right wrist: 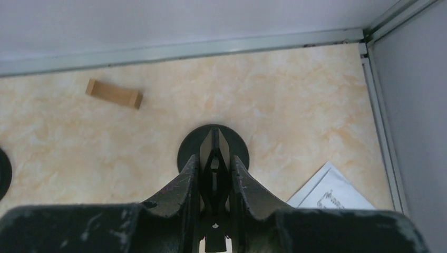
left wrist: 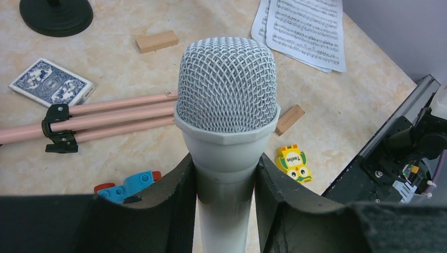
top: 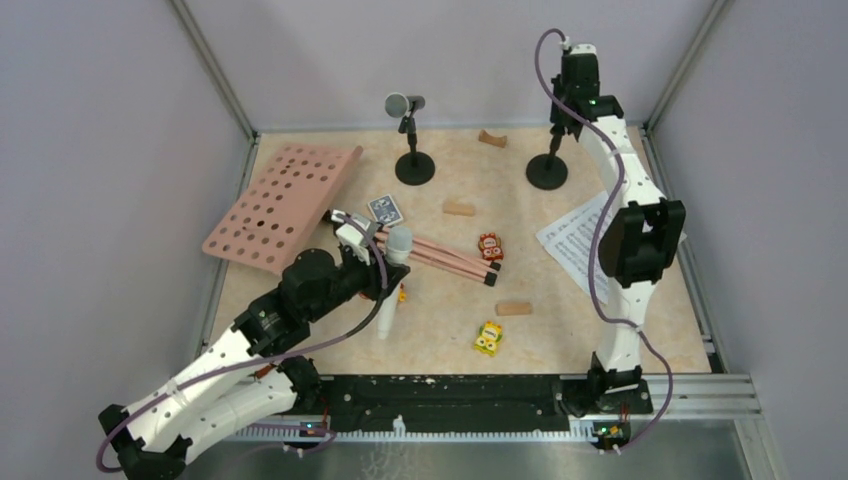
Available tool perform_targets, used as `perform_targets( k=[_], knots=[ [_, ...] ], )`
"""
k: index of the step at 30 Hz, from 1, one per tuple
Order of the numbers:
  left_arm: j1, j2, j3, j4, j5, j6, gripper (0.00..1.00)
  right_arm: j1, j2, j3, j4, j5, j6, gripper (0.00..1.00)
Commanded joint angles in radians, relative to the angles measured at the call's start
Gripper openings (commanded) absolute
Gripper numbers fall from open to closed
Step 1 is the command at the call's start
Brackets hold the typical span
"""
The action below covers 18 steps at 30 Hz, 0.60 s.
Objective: Pack up the instrument practice props
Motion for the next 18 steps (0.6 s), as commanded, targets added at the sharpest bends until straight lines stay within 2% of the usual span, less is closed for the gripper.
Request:
perform_targets(
  k=[1,4,6,8,11,12,13,18],
  knots=[
    [-0.002,0.032,0.010,0.059,0.008,-0.021,0.00,-0.045,0.094,0.180,0.035,-0.012,-0.001,0.00],
    [-0.002,0.041,0.011,0.057,-0.020,-0.047,0.00,-0.057,0.135,0.213,0.024,-0.034,0.001,0.00],
    [-0.001,0.044,0.009,0.063,-0.039,-0.061,0.00,-0.057,0.135,0.199,0.028,-0.059,0.000,0.16],
    [0.000,0.056,0.012,0.067,-0.054,-0.081,0.00,-0.057,0.121,0.174,0.035,-0.084,0.011,0.37],
    [-0.002,0.088,0.026,0.058,-0.061,-0.115,0.00,-0.057,0.068,0.133,0.049,-0.111,0.030,0.59],
    [-0.001,0.101,0.031,0.054,-0.065,-0.130,0.00,-0.057,0.045,0.118,0.053,-0.118,0.039,0.70],
    [-0.002,0.113,0.033,0.052,-0.063,-0.141,0.00,-0.057,0.019,0.097,0.056,-0.120,0.048,0.75],
    [-0.003,0.179,0.021,0.093,-0.007,-0.168,0.00,-0.056,-0.176,-0.059,0.101,-0.157,0.095,0.81]
  ],
)
